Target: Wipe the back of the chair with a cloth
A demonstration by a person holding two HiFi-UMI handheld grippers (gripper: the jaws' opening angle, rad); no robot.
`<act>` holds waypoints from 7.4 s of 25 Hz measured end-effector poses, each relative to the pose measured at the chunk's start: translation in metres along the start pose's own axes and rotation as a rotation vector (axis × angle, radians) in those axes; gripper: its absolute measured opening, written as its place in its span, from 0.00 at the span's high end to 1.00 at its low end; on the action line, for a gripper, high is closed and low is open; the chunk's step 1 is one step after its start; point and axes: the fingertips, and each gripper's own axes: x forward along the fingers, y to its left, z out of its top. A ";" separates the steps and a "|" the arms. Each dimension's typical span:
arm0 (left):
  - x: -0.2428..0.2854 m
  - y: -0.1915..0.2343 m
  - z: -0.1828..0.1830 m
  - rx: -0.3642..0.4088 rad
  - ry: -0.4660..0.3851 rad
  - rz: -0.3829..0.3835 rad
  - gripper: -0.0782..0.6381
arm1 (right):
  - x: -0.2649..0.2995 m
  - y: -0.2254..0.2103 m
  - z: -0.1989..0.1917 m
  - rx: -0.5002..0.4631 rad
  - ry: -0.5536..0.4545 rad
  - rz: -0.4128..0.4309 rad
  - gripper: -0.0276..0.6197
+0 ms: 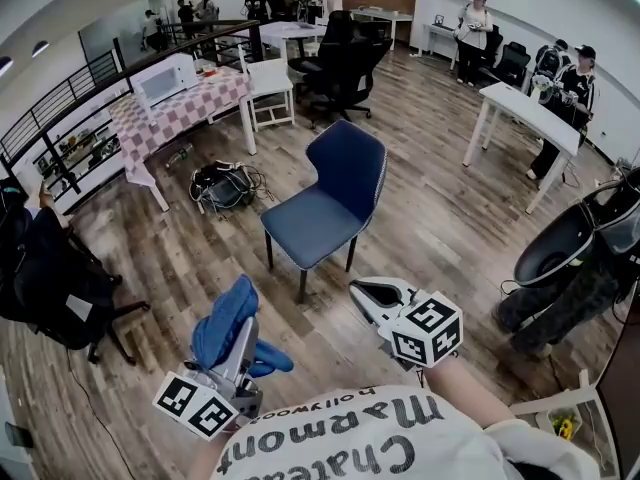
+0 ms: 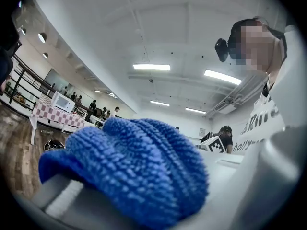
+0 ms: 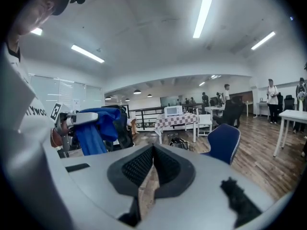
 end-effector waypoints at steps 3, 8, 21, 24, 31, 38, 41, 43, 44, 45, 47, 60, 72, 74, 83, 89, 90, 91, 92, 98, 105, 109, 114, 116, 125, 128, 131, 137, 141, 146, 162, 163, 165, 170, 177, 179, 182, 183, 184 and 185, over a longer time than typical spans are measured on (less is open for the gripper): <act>0.003 0.009 -0.008 -0.028 0.012 -0.002 0.86 | 0.007 -0.001 -0.001 -0.008 0.010 0.004 0.94; 0.013 0.017 -0.020 -0.054 0.041 0.007 0.85 | 0.012 -0.006 -0.009 -0.006 0.028 0.009 0.94; 0.079 0.052 0.002 -0.031 0.008 0.034 0.85 | 0.056 -0.062 0.021 -0.045 0.005 0.054 0.94; 0.089 0.067 0.011 -0.019 0.000 0.039 0.85 | 0.072 -0.074 0.029 -0.042 -0.002 0.052 0.94; 0.146 0.094 0.005 -0.027 0.018 0.076 0.85 | 0.096 -0.155 0.020 0.002 0.031 0.018 0.94; 0.177 0.128 0.005 -0.056 0.039 0.128 0.85 | 0.121 -0.209 0.020 0.053 0.045 -0.006 0.94; 0.195 0.133 0.009 -0.053 0.049 0.131 0.85 | 0.129 -0.226 0.026 0.063 0.045 -0.002 0.94; 0.207 0.138 0.010 -0.051 0.054 0.133 0.85 | 0.136 -0.236 0.029 0.065 0.040 0.004 0.94; 0.213 0.141 0.010 -0.052 0.055 0.133 0.85 | 0.139 -0.241 0.031 0.065 0.038 0.006 0.94; 0.219 0.144 0.010 -0.053 0.055 0.132 0.85 | 0.142 -0.247 0.032 0.066 0.037 0.007 0.94; 0.232 0.148 0.011 -0.049 0.058 0.130 0.85 | 0.148 -0.258 0.033 0.069 0.037 0.008 0.94; 0.307 0.165 -0.005 -0.045 0.072 0.081 0.85 | 0.157 -0.328 0.035 0.087 0.014 -0.038 0.94; 0.311 0.176 -0.035 -0.076 0.126 0.129 0.85 | 0.175 -0.326 0.003 0.136 0.072 0.006 0.94; 0.308 0.182 -0.042 -0.083 0.145 0.151 0.85 | 0.181 -0.321 -0.003 0.142 0.083 0.020 0.94; 0.312 0.207 -0.060 -0.129 0.191 0.148 0.85 | 0.202 -0.328 -0.025 0.207 0.131 0.017 0.94; 0.338 0.245 -0.062 -0.157 0.210 0.093 0.85 | 0.232 -0.344 -0.022 0.220 0.149 -0.034 0.94; 0.343 0.252 -0.062 -0.161 0.211 0.082 0.85 | 0.237 -0.346 -0.023 0.222 0.155 -0.040 0.94; 0.349 0.260 -0.062 -0.165 0.213 0.072 0.85 | 0.243 -0.349 -0.023 0.223 0.162 -0.048 0.94; 0.356 0.268 -0.061 -0.169 0.217 0.063 0.85 | 0.249 -0.353 -0.022 0.224 0.167 -0.058 0.94; 0.401 0.315 -0.048 -0.172 0.270 -0.021 0.85 | 0.294 -0.377 -0.002 0.255 0.176 -0.124 0.94; 0.454 0.352 -0.033 -0.174 0.299 -0.177 0.85 | 0.346 -0.397 0.029 0.250 0.154 -0.191 0.94; 0.481 0.368 -0.018 -0.176 0.312 -0.279 0.85 | 0.363 -0.405 0.048 0.249 0.146 -0.254 0.94; 0.506 0.379 0.000 -0.164 0.314 -0.387 0.85 | 0.372 -0.415 0.067 0.254 0.141 -0.349 0.94; 0.512 0.384 0.006 -0.162 0.312 -0.421 0.85 | 0.376 -0.416 0.072 0.254 0.138 -0.376 0.94; 0.535 0.413 0.002 -0.124 0.367 -0.505 0.85 | 0.401 -0.419 0.075 0.285 0.136 -0.445 0.94; 0.543 0.421 -0.010 -0.135 0.411 -0.523 0.85 | 0.400 -0.424 0.071 0.298 0.148 -0.469 0.94; 0.549 0.433 -0.028 -0.142 0.458 -0.513 0.85 | 0.400 -0.428 0.067 0.313 0.165 -0.485 0.94; 0.568 0.441 -0.050 -0.163 0.487 -0.507 0.85 | 0.397 -0.442 0.054 0.334 0.195 -0.510 0.94; 0.589 0.434 -0.062 -0.159 0.499 -0.519 0.85 | 0.389 -0.451 0.046 0.333 0.195 -0.533 0.94; 0.618 0.423 -0.077 -0.098 0.577 -0.524 0.85 | 0.381 -0.471 0.020 0.398 0.249 -0.500 0.94; 0.712 0.418 -0.150 0.019 0.671 -0.436 0.85 | 0.356 -0.571 -0.026 0.481 0.148 -0.359 0.94; 0.719 0.422 -0.155 0.031 0.679 -0.416 0.85 | 0.351 -0.575 -0.030 0.491 0.145 -0.365 0.94; 0.732 0.430 -0.166 0.070 0.717 -0.372 0.85 | 0.341 -0.580 -0.036 0.516 0.140 -0.383 0.94; 0.758 0.444 -0.196 0.128 0.857 -0.301 0.85 | 0.304 -0.595 -0.053 0.590 0.113 -0.486 0.94; 0.781 0.433 -0.231 0.326 1.016 -0.359 0.85 | 0.265 -0.607 -0.074 0.703 0.033 -0.576 0.94; 0.784 0.429 -0.240 0.373 1.054 -0.379 0.85 | 0.262 -0.607 -0.078 0.713 0.029 -0.582 0.94; 0.788 0.421 -0.249 0.450 1.087 -0.412 0.85 | 0.260 -0.605 -0.083 0.732 0.019 -0.586 0.94; 0.789 0.417 -0.251 0.460 1.089 -0.423 0.85 | 0.259 -0.604 -0.085 0.739 0.018 -0.588 0.94; 0.791 0.411 -0.253 0.459 1.087 -0.433 0.85 | 0.258 -0.604 -0.088 0.746 0.017 -0.590 0.94; 0.792 0.405 -0.255 0.451 1.082 -0.443 0.85 | 0.256 -0.603 -0.090 0.755 0.013 -0.591 0.94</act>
